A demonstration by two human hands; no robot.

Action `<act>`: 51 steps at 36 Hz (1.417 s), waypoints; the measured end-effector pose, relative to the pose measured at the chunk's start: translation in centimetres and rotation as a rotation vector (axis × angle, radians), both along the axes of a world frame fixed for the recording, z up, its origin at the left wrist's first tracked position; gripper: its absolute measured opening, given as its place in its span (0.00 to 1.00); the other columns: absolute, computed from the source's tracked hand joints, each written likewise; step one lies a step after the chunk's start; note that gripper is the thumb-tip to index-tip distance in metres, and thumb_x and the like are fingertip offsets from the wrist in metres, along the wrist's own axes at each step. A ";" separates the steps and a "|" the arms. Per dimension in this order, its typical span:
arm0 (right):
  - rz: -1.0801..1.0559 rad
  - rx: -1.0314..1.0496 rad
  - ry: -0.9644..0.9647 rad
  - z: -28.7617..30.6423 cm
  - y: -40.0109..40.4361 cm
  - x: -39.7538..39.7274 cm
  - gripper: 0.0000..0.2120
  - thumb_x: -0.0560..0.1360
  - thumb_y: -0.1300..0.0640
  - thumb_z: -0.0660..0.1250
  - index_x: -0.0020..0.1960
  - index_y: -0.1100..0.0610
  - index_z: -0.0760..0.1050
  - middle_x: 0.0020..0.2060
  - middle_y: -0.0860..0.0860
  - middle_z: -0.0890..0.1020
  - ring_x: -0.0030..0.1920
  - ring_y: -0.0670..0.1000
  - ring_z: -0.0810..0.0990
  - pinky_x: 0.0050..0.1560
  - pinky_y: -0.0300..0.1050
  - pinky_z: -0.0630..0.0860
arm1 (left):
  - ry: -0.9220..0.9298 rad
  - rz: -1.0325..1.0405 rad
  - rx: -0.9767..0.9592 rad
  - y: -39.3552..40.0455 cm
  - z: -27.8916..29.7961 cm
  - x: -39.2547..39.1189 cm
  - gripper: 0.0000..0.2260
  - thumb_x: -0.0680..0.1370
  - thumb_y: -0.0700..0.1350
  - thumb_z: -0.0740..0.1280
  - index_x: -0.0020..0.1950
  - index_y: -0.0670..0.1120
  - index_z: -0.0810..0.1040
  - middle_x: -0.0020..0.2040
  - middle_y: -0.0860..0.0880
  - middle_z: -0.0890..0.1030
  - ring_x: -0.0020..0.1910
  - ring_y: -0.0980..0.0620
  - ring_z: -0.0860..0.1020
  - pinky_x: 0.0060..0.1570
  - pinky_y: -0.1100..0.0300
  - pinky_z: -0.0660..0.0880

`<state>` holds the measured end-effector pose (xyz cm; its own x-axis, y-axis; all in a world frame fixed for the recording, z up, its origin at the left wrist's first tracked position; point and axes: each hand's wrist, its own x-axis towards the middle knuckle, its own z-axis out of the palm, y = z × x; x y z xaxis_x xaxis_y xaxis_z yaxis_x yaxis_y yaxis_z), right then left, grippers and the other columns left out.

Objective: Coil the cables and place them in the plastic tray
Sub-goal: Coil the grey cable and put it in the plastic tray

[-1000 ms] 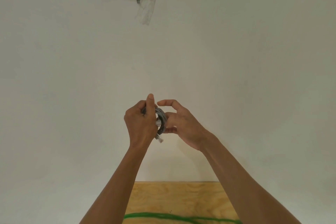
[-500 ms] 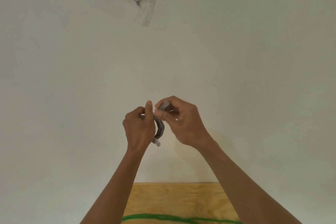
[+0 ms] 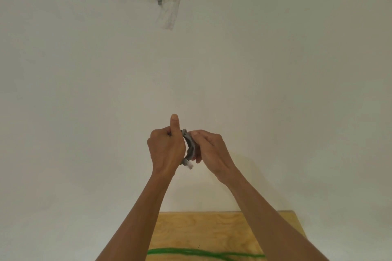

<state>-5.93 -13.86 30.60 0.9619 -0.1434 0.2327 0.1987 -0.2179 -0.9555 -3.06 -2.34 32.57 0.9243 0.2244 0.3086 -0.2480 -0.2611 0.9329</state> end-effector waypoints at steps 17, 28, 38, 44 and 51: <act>0.208 0.125 0.050 0.3 0.3 -0.2 0.22 0.77 0.64 0.65 0.69 0.50 0.69 0.42 0.55 0.85 0.40 0.50 0.83 0.49 0.50 0.82 | -0.006 -0.003 -0.032 0.2 -0.4 -0.2 0.31 0.80 0.64 0.60 0.29 0.40 0.71 0.23 0.47 0.72 0.23 0.50 0.72 0.35 0.51 0.77; 0.545 0.676 0.152 0.3 -0.3 -0.8 0.25 0.72 0.64 0.66 0.68 0.57 0.67 0.37 0.54 0.79 0.39 0.53 0.78 0.47 0.51 0.77 | 0.071 -0.285 -0.183 0.9 1.2 -1.4 0.25 0.74 0.59 0.72 0.33 0.36 0.80 0.24 0.43 0.77 0.17 0.46 0.73 0.17 0.60 0.70; 0.213 -0.023 -0.236 0.0 0.3 -1.4 0.12 0.76 0.59 0.71 0.59 0.51 0.76 0.55 0.51 0.82 0.52 0.51 0.84 0.49 0.50 0.83 | 0.169 -0.090 -0.308 1.2 0.9 -0.4 0.26 0.77 0.58 0.70 0.34 0.35 0.77 0.24 0.44 0.76 0.18 0.47 0.73 0.20 0.60 0.72; -0.104 -0.545 -0.659 -1.5 1.1 -0.9 0.09 0.79 0.57 0.66 0.56 0.57 0.82 0.51 0.53 0.78 0.44 0.49 0.81 0.37 0.43 0.80 | 0.228 -0.047 -0.350 1.3 1.0 -0.3 0.26 0.78 0.56 0.69 0.35 0.34 0.77 0.20 0.48 0.74 0.14 0.45 0.70 0.22 0.57 0.73; -0.167 -0.641 -0.695 -1.8 0.8 -0.6 0.07 0.79 0.61 0.67 0.54 0.62 0.82 0.41 0.54 0.77 0.34 0.50 0.76 0.34 0.41 0.76 | 0.228 -0.042 -0.299 1.4 0.7 -0.4 0.19 0.76 0.46 0.69 0.30 0.35 0.75 0.27 0.45 0.80 0.14 0.44 0.67 0.20 0.55 0.73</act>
